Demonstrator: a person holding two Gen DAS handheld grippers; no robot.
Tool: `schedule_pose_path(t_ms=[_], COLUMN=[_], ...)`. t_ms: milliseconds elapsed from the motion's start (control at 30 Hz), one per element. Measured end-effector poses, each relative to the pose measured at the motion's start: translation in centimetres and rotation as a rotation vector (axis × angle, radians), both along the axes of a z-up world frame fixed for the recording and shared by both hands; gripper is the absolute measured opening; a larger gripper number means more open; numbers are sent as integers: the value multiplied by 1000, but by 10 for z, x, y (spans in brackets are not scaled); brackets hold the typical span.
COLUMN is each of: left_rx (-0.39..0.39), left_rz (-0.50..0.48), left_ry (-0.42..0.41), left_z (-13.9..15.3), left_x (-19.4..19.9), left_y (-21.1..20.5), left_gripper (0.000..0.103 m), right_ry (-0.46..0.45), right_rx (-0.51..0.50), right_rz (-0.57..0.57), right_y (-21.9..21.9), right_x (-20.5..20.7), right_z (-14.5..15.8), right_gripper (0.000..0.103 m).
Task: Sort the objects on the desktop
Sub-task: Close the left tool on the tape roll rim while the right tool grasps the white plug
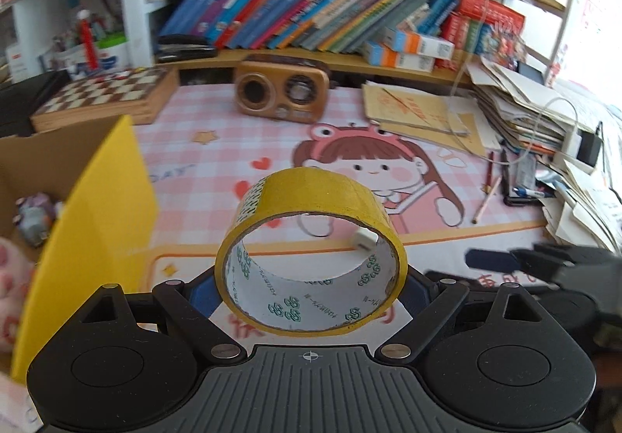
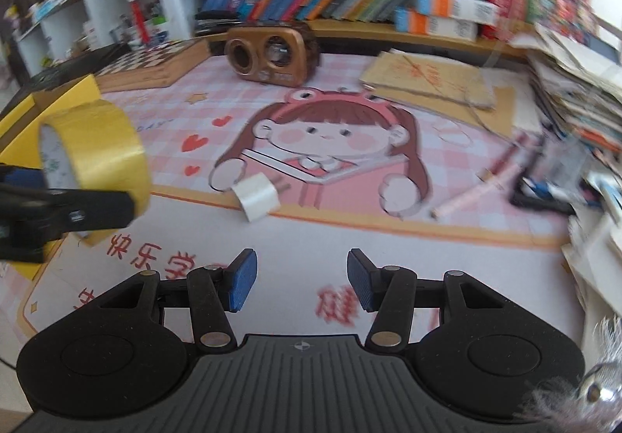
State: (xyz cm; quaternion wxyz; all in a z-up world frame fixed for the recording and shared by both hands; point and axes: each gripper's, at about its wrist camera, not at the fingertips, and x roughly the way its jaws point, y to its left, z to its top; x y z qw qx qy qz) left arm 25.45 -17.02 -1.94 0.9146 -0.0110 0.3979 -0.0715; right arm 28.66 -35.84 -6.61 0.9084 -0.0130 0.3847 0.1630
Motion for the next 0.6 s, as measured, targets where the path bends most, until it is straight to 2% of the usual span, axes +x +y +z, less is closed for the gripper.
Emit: schedule_pose_path(t_ms=[200,367,500,600], left_rx=[-8,-49,-73,-88], left_rz=[37,52,59,68], left_ry=[-9,-1,-5,-5], left_z=[8,11,14,16], left_x=[-11,-18,-25,-29], left_y=[10,13,15,17], left_gripper=[91,91,91,91], right_ry=[-35,-28,-32,-42], right_rx=[-23,-42,-38,-53], right_rz=[123,203,245,268], right_y=[17,26,27,27], right_x=[36,56,65,66], right_z=[-12,-23,-28,-28], right_gripper=[49,49,53,49])
